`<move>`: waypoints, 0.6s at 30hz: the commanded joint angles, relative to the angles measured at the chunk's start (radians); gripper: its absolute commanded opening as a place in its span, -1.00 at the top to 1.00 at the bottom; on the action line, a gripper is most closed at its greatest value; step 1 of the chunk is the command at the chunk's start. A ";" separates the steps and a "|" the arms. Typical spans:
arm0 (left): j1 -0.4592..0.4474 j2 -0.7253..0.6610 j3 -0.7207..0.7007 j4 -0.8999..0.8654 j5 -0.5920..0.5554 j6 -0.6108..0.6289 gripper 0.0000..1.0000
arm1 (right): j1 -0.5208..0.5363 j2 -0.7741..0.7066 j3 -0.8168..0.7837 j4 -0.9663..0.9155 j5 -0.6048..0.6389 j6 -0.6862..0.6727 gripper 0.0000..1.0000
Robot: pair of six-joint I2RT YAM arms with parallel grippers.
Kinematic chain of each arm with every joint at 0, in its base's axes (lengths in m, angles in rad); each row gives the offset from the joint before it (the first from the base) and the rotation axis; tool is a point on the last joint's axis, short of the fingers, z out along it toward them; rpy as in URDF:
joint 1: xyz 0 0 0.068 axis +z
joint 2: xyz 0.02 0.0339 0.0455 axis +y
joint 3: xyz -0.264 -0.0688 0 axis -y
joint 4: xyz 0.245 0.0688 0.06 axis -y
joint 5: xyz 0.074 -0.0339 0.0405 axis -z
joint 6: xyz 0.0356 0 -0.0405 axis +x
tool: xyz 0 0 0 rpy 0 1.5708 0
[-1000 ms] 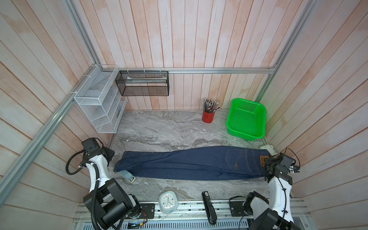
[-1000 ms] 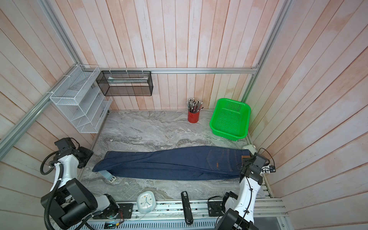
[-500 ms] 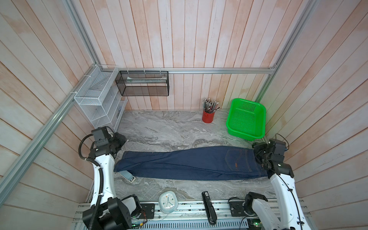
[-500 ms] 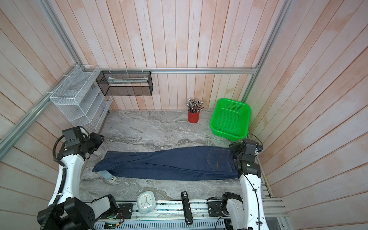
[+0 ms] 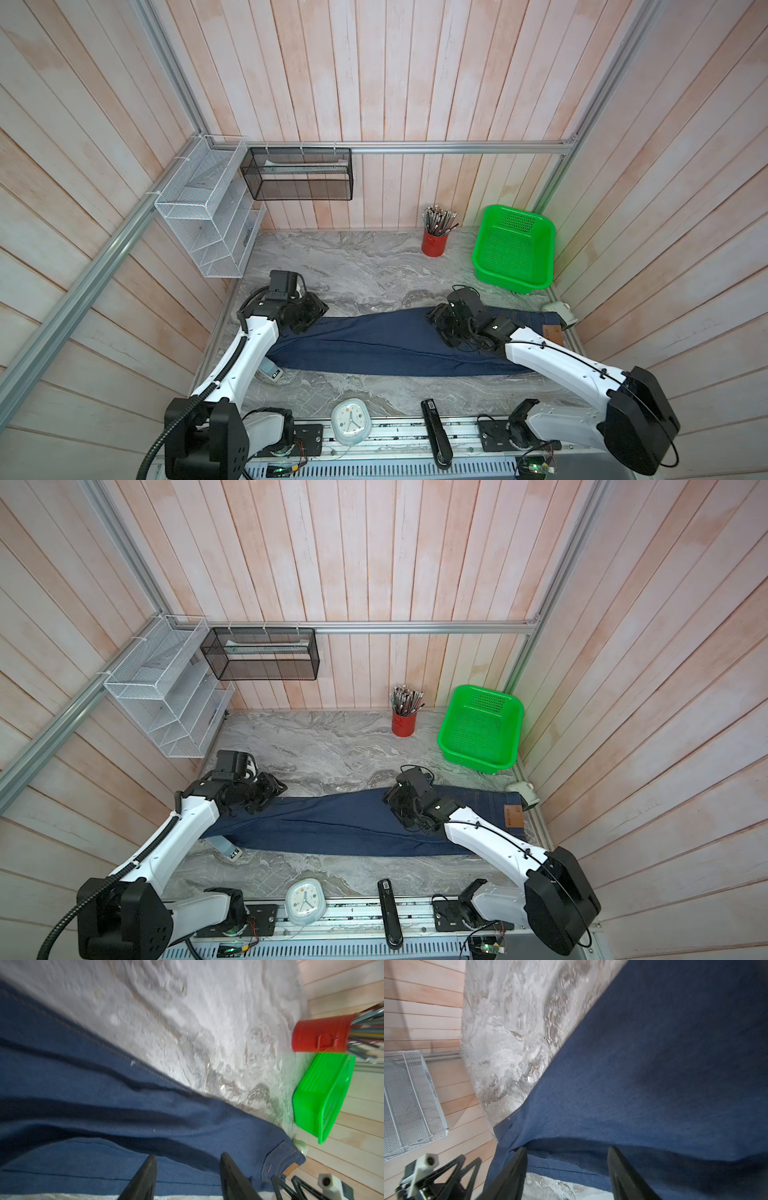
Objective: Fold and stack the trousers
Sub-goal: Smooth out the trousers at the center of the table.
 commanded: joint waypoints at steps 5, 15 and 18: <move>-0.070 0.053 -0.120 0.177 -0.020 -0.209 -0.04 | 0.016 0.050 -0.042 0.094 -0.005 0.082 -0.28; -0.099 0.138 -0.115 0.308 -0.033 -0.247 0.14 | 0.019 0.102 -0.141 0.148 -0.073 0.022 0.16; -0.128 0.177 -0.118 0.342 -0.028 -0.259 0.17 | 0.019 0.072 -0.167 0.111 -0.093 -0.003 0.17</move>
